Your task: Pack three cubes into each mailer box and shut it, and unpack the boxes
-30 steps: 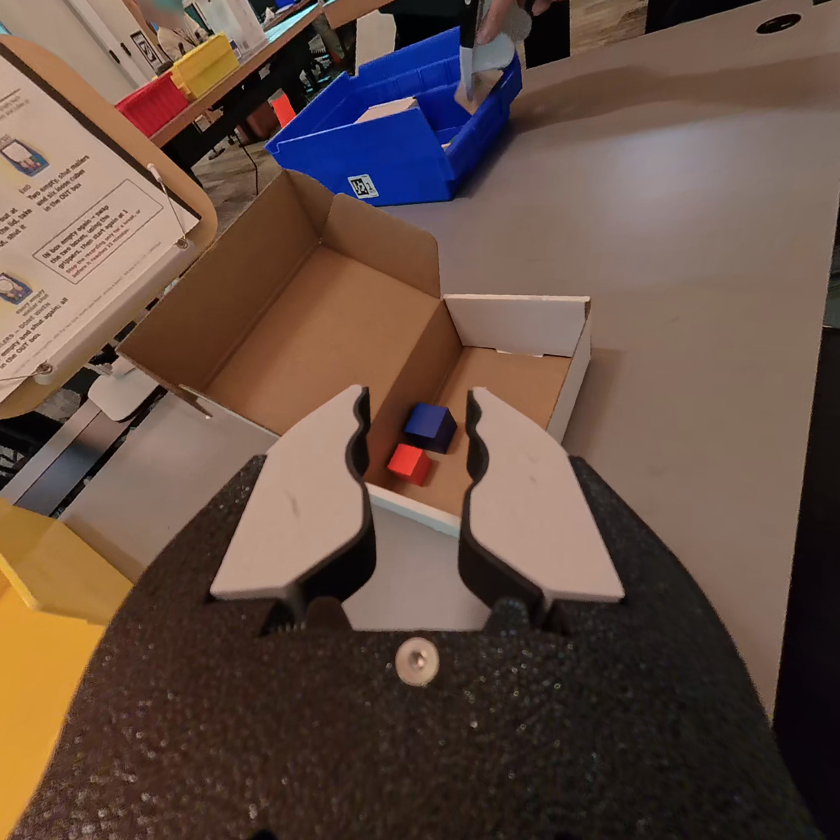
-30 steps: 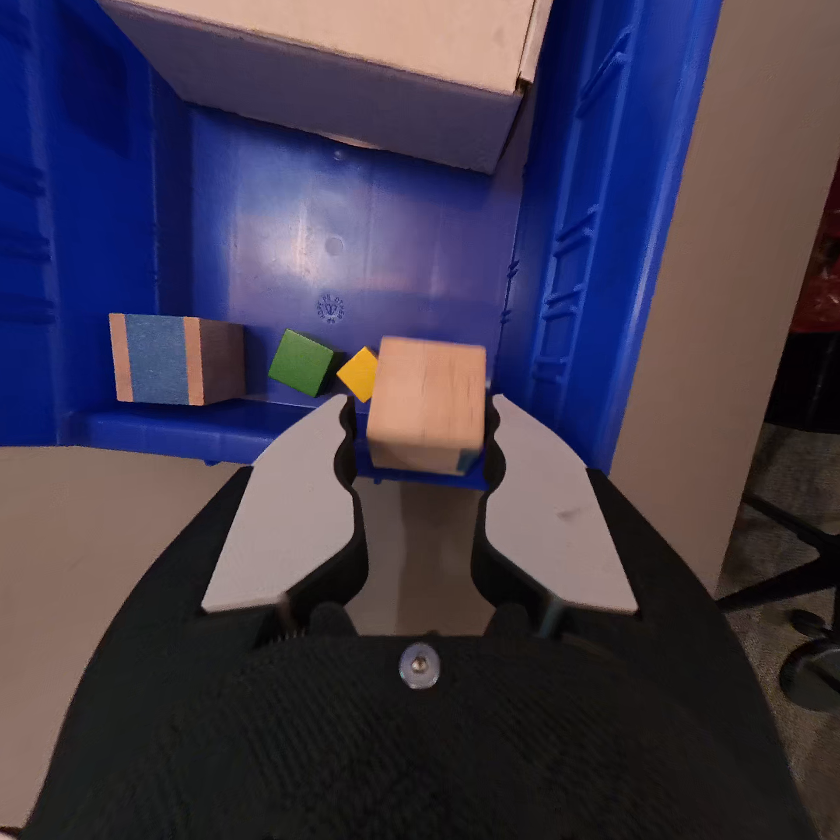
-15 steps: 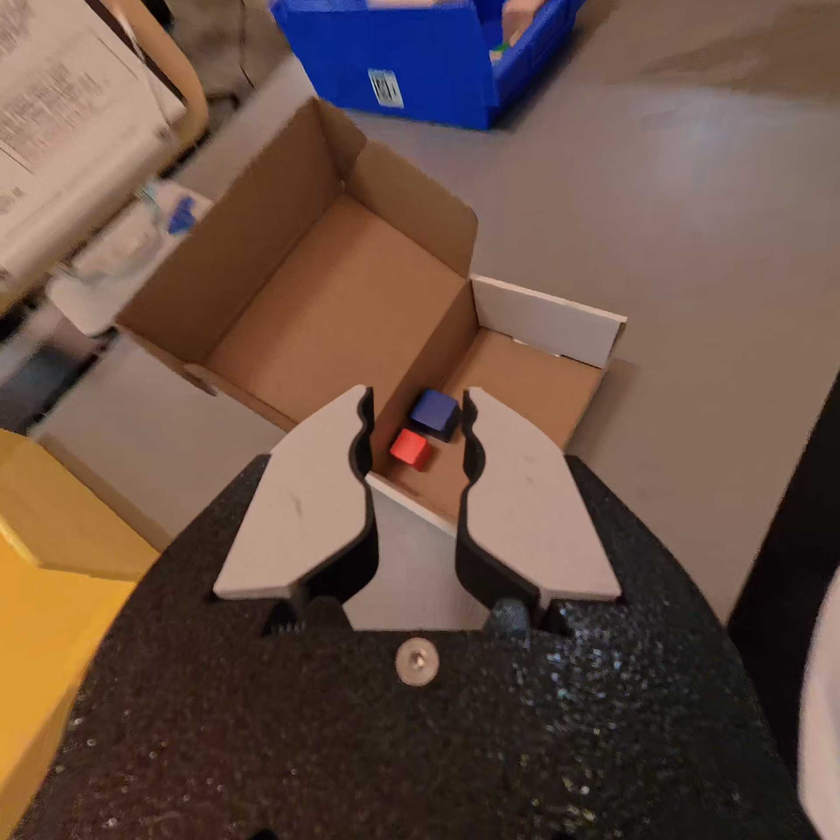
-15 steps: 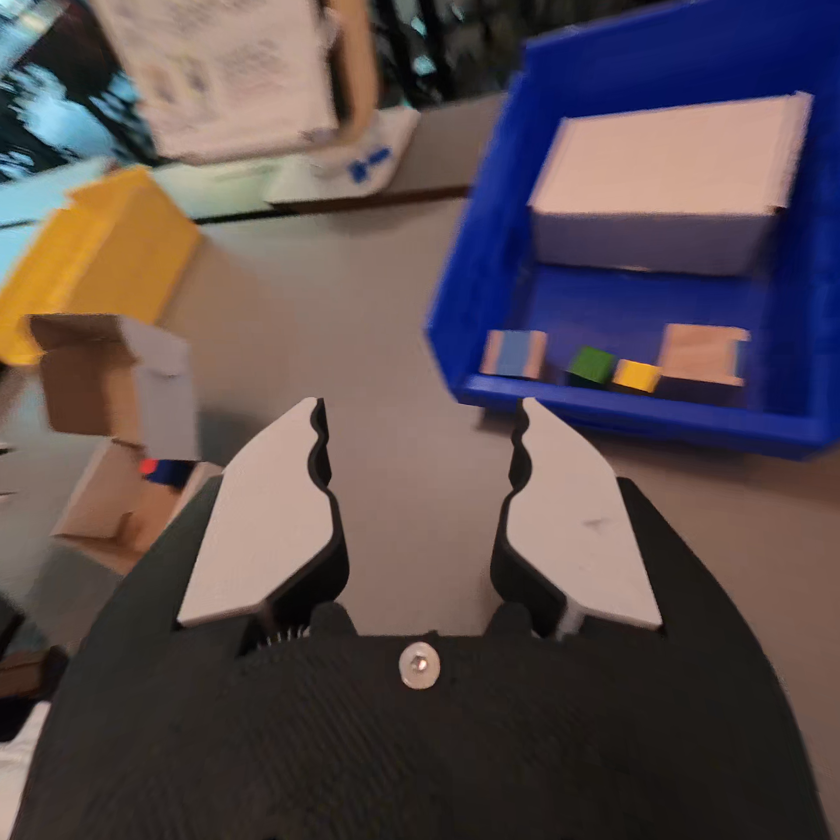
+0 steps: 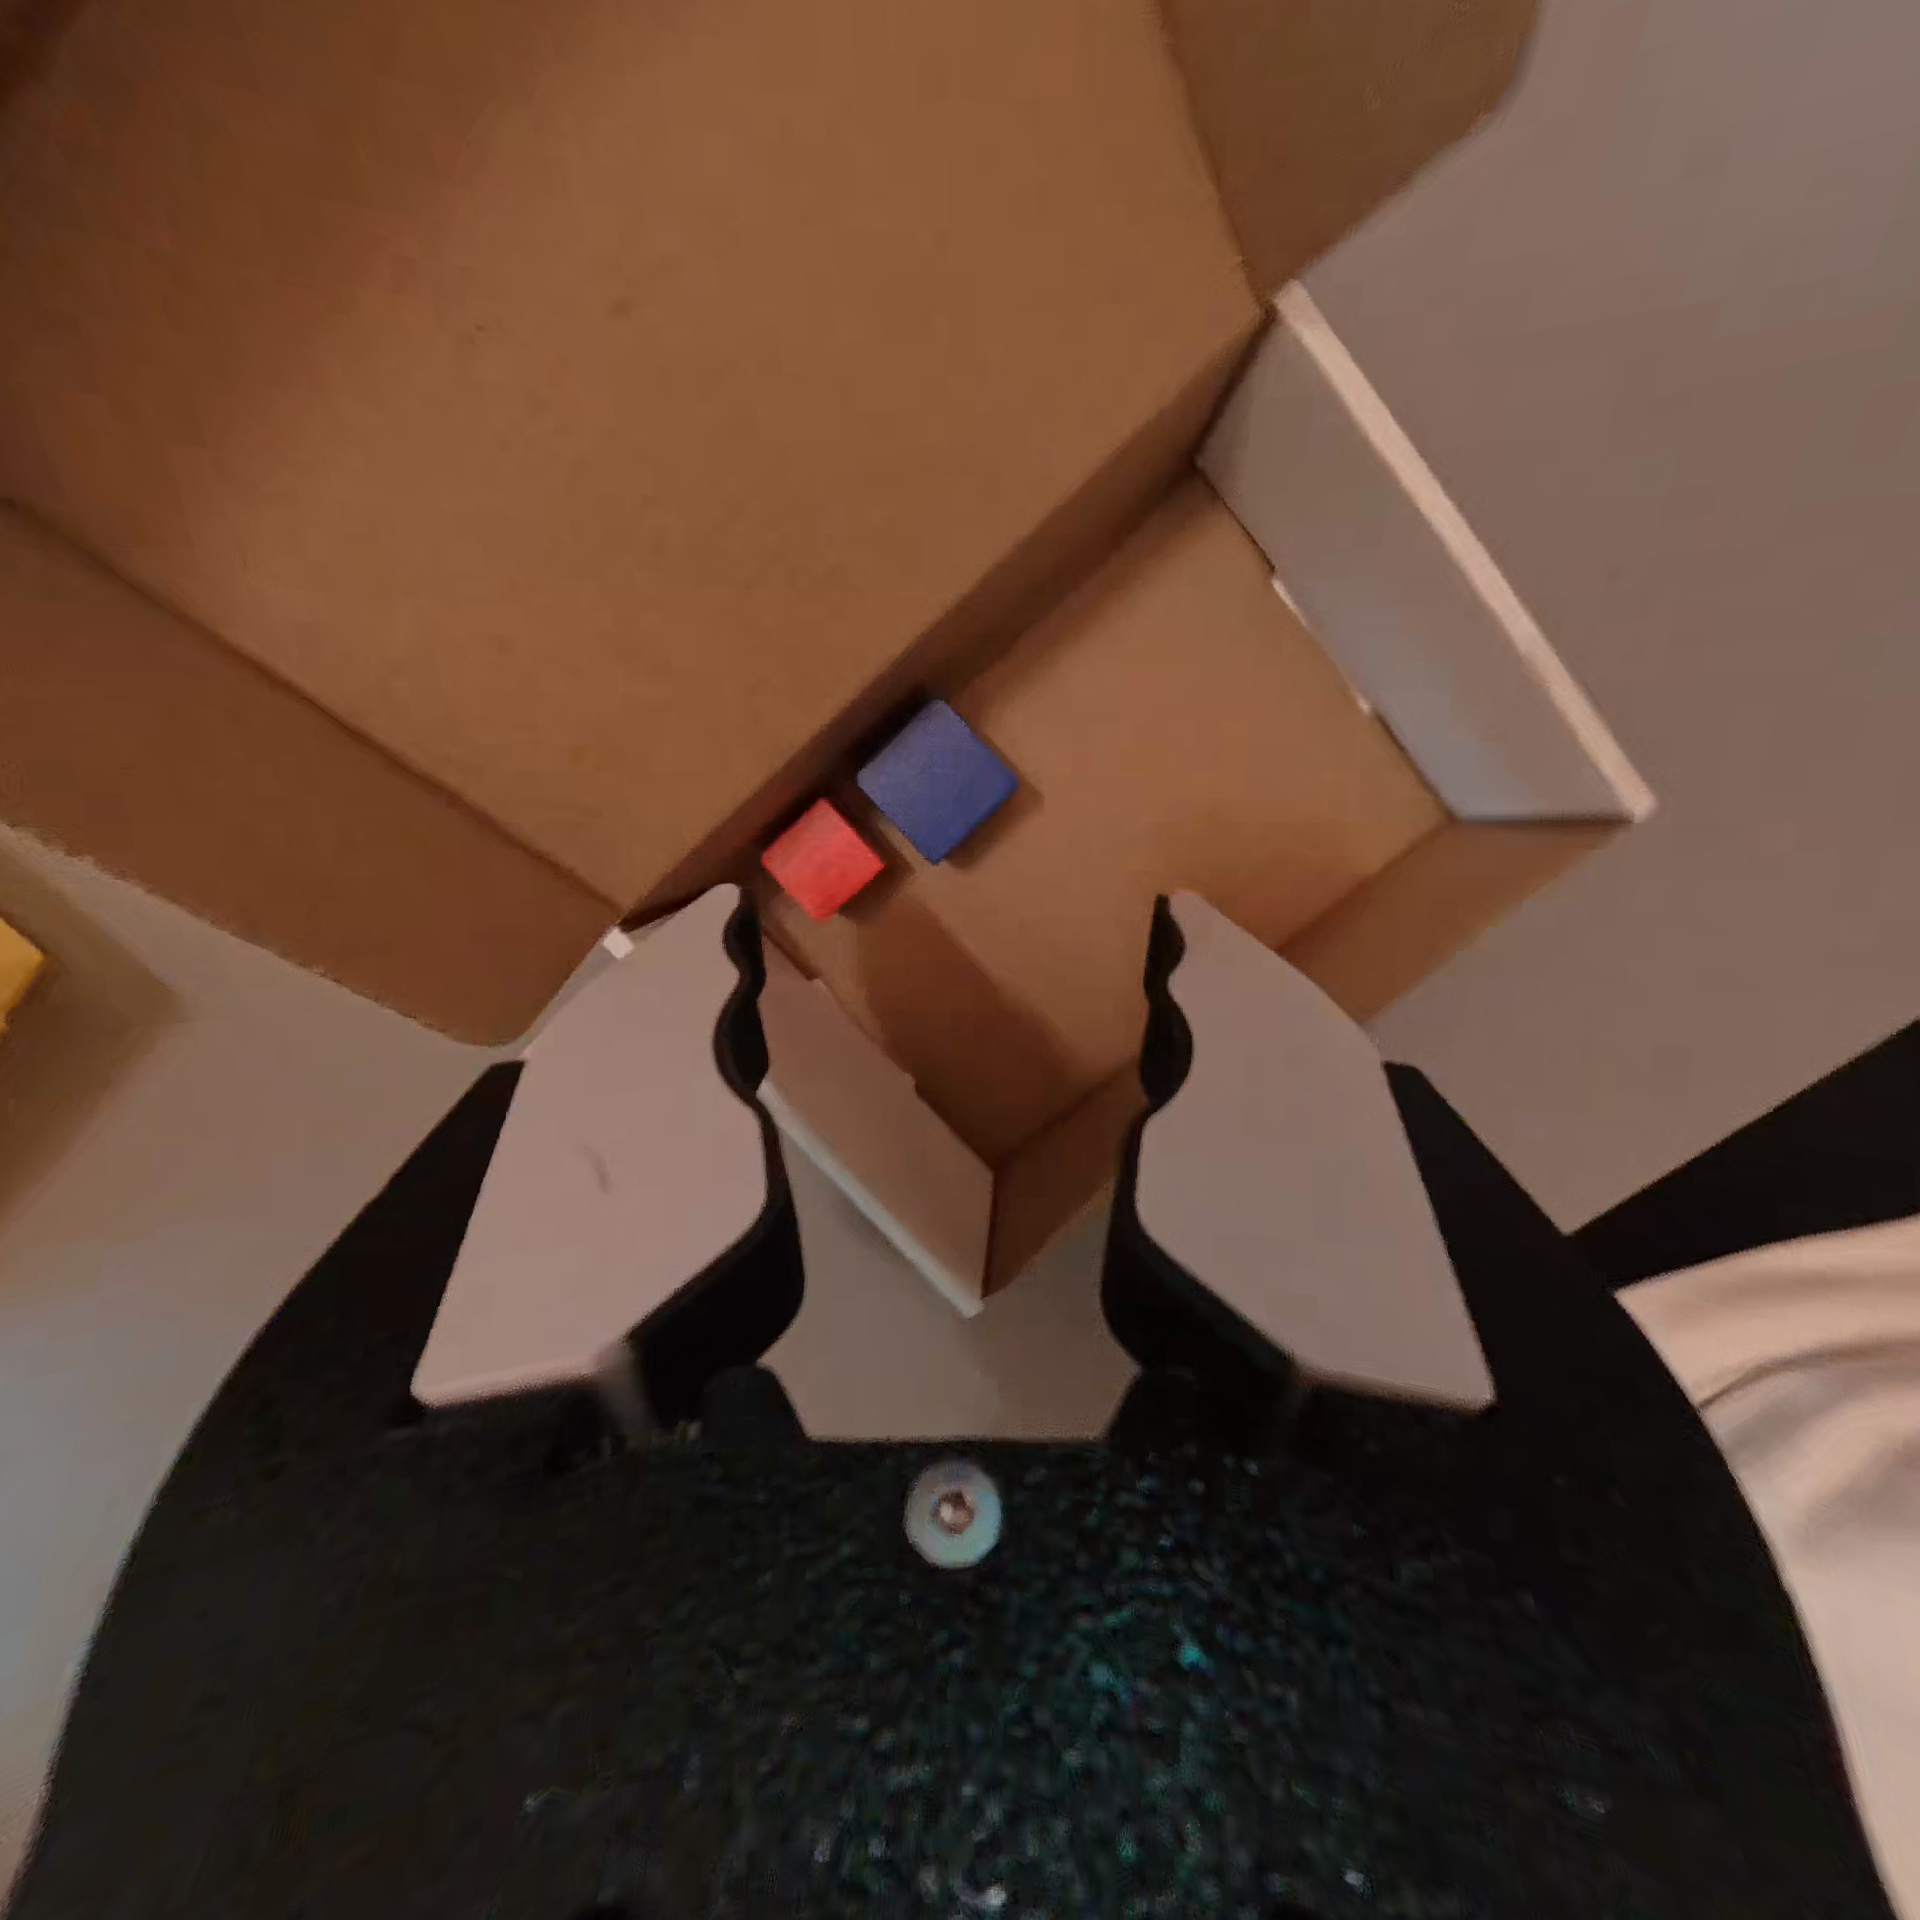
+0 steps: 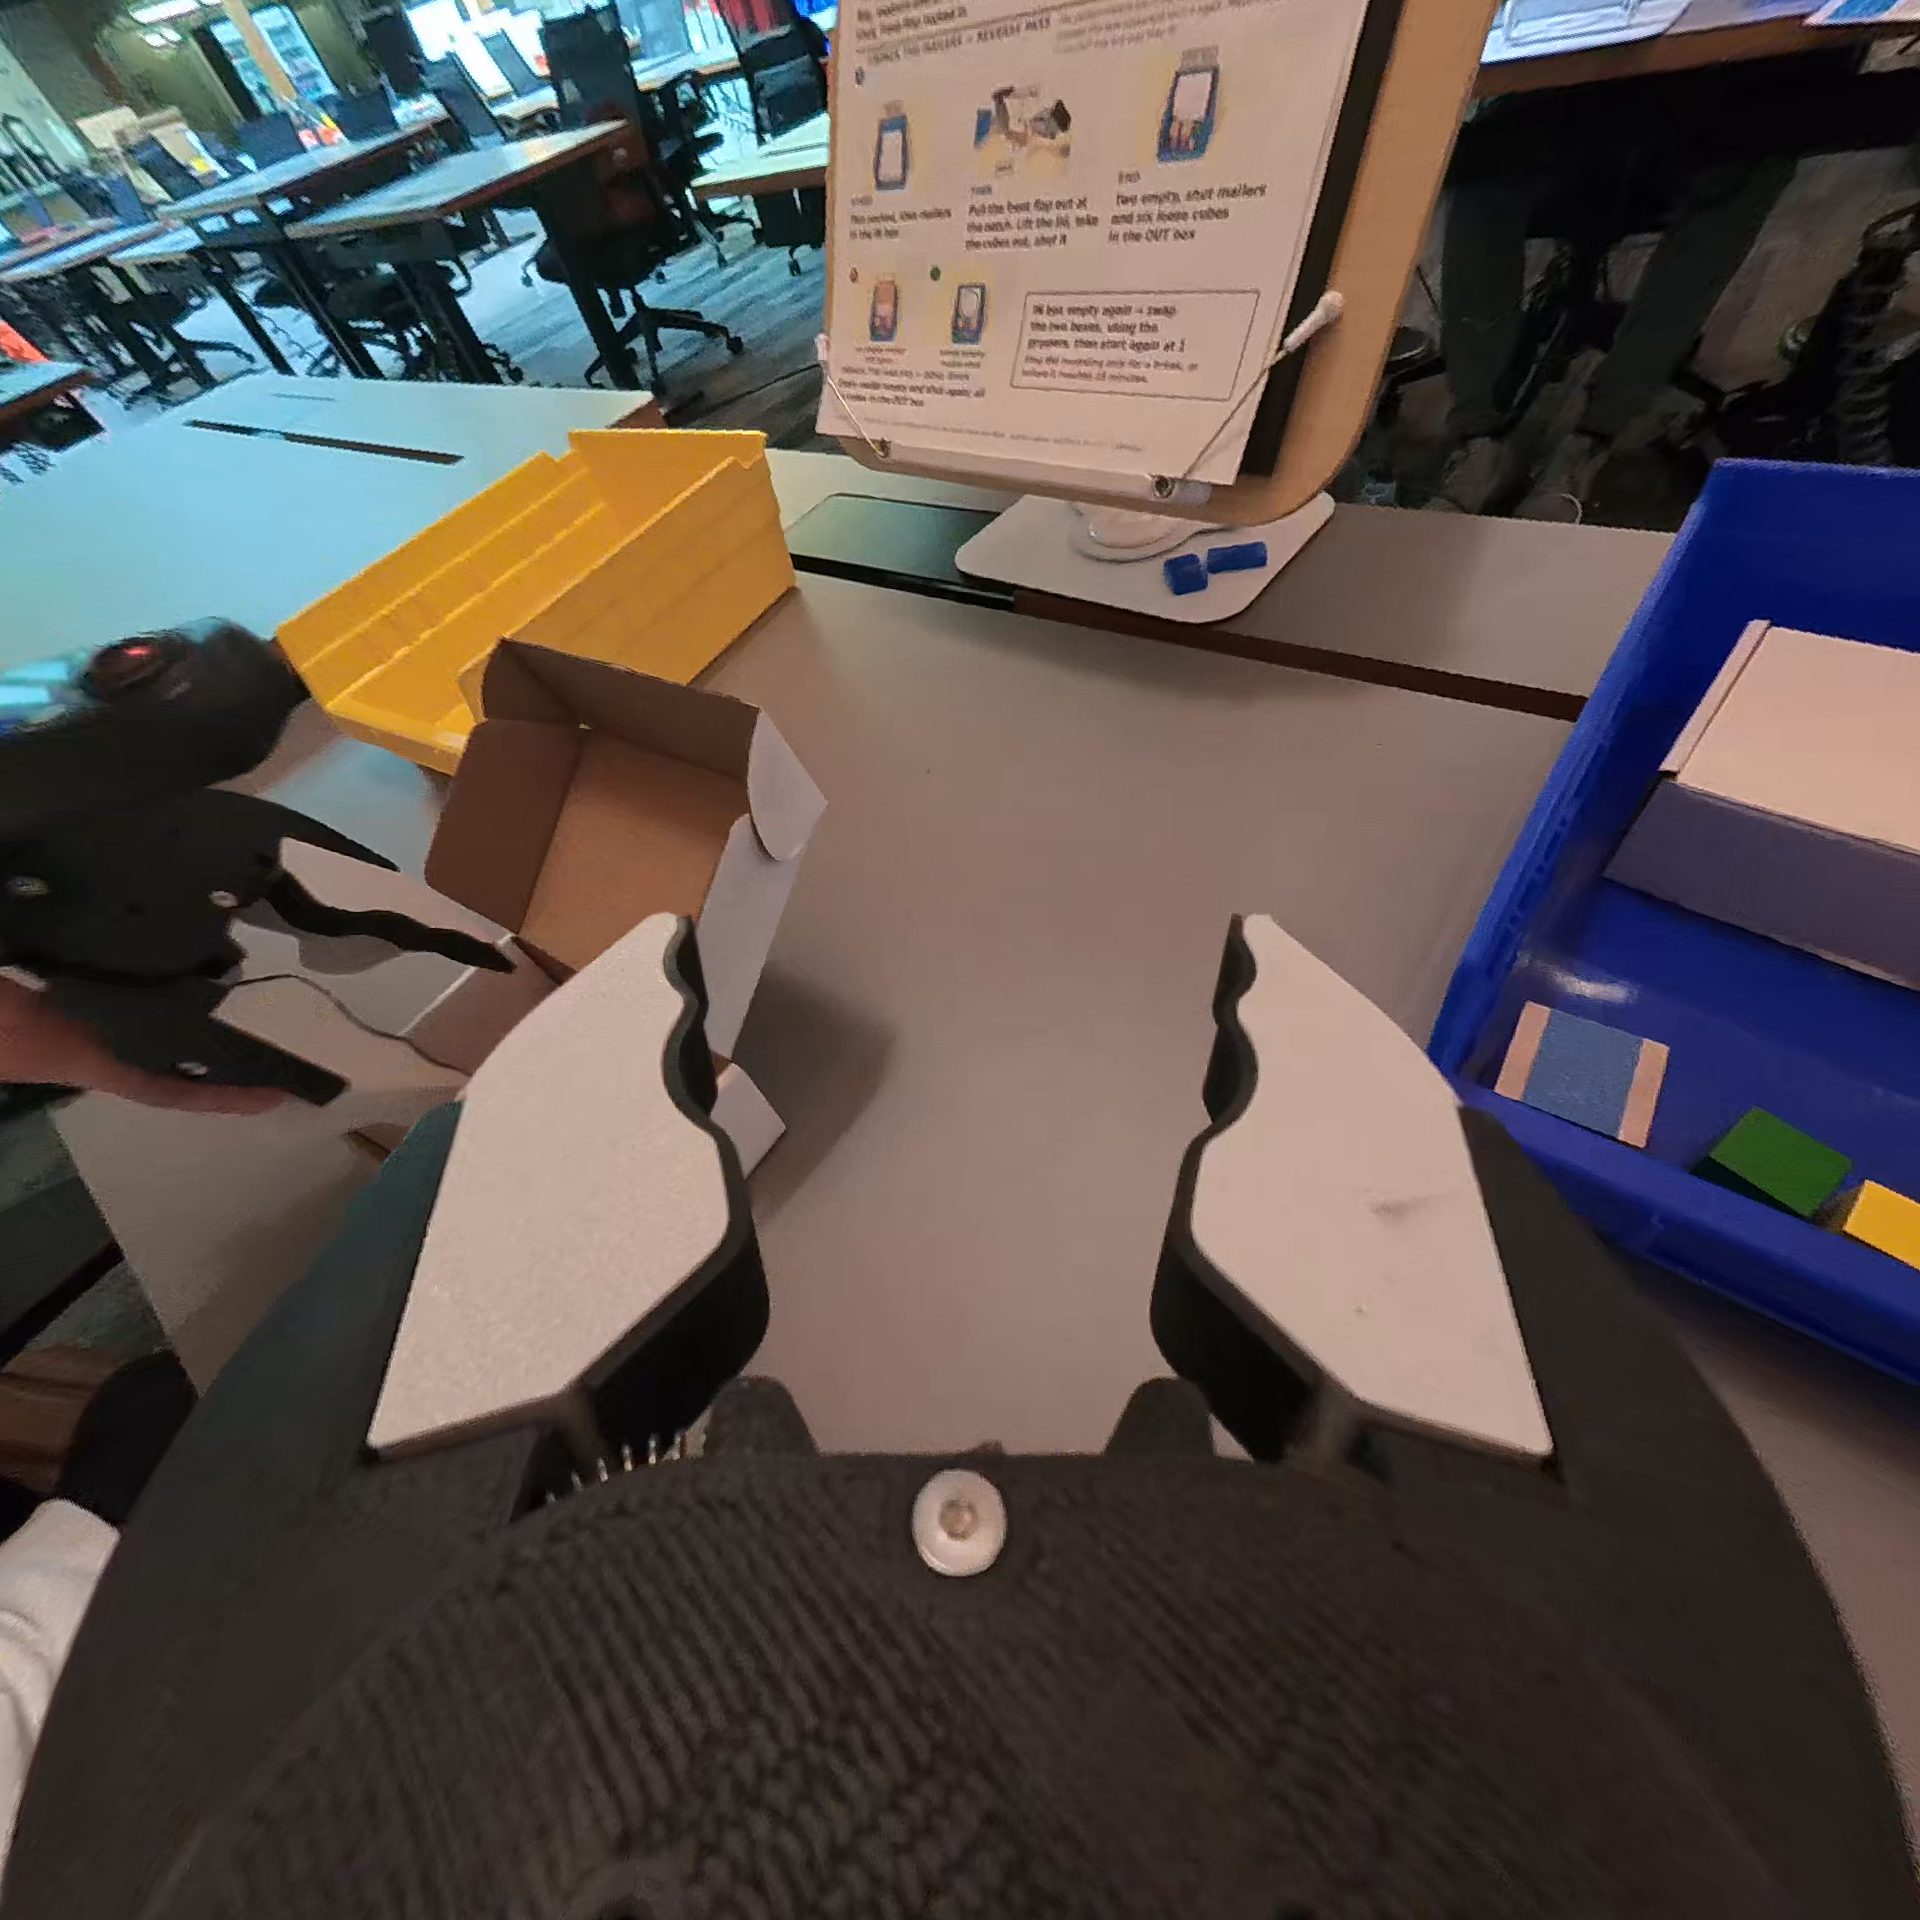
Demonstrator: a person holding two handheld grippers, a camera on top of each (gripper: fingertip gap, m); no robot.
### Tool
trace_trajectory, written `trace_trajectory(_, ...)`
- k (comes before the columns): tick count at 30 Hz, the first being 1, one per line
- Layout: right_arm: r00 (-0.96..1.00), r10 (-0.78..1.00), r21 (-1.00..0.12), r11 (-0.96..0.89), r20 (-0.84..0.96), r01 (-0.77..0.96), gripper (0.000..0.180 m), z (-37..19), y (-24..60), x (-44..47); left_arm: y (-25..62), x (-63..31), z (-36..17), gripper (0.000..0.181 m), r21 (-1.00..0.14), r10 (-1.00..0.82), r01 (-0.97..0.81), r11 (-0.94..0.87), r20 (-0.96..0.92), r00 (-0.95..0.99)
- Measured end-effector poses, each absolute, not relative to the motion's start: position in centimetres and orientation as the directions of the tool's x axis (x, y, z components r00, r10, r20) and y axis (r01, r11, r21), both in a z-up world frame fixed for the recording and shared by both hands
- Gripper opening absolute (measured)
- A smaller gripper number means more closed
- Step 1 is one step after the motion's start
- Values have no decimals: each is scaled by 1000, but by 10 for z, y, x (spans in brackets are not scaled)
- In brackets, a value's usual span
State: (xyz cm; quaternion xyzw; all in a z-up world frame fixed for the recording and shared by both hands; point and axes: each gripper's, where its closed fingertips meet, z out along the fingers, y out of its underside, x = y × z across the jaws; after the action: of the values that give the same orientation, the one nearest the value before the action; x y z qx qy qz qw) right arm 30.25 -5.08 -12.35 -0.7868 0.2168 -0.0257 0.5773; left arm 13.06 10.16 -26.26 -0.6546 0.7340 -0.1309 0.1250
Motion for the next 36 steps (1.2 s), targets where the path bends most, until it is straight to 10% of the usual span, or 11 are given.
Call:
trace_trajectory(1, 906, -365, -921, -233, -215, -313, 94, -122, -51, 302, 103, 134, -264, 70, -366, -999, -930, 46, 3, -51)
trace_trajectory(18, 918, -320, -920, -234, -233, -315, 97, -122, -47, 291, 89, 146, -284, 47, -225, -902, -877, -425, 181, 391)
trace_trajectory(36, 916, -311, -915, -231, -252, -330, 98, -125, -50, 293, 97, 149, -312, 34, -147, -894, -882, -447, 49, 445)
